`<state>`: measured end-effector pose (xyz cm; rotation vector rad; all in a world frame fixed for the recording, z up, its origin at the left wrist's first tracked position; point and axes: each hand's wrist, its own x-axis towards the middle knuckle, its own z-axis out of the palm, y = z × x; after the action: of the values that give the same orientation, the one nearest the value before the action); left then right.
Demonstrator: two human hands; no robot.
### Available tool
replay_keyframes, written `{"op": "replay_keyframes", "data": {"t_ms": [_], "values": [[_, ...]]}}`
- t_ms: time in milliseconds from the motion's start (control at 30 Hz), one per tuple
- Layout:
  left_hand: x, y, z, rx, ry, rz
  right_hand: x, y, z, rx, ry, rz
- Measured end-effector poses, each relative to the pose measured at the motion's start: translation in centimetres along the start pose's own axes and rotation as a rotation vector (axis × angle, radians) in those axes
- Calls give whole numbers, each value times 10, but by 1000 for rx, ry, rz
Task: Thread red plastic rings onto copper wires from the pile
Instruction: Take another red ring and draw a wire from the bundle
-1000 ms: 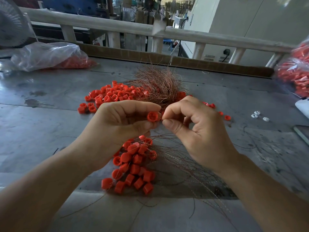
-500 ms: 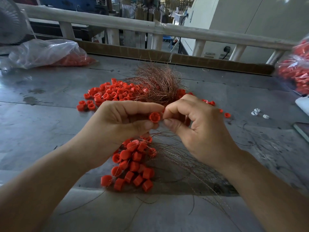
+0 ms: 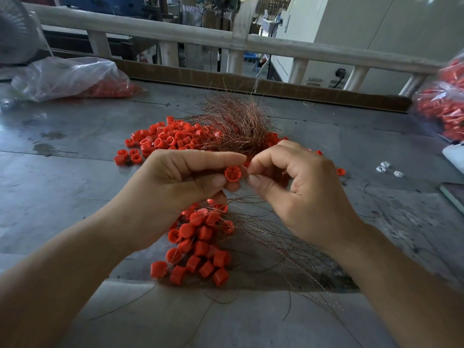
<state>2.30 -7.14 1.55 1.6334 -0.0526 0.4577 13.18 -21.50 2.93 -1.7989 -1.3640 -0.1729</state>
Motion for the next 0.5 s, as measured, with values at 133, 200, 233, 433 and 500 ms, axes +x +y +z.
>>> {"op": "replay_keyframes", "data": {"t_ms": [133, 200, 233, 433, 500], "values": [[0, 0, 0, -17, -2, 1, 0, 0, -1, 1, 2, -3], [0, 0, 1, -45, 2, -3, 0, 0, -1, 13, -1, 0], [1, 0, 1, -64, 9, -5, -1, 0, -1, 24, -1, 3], [1, 0, 1, -218, 8, -27, -2, 0, -1, 214, 33, 65], [1, 0, 2, -277, 4, -39, -2, 0, -1, 244, 15, 93]]}}
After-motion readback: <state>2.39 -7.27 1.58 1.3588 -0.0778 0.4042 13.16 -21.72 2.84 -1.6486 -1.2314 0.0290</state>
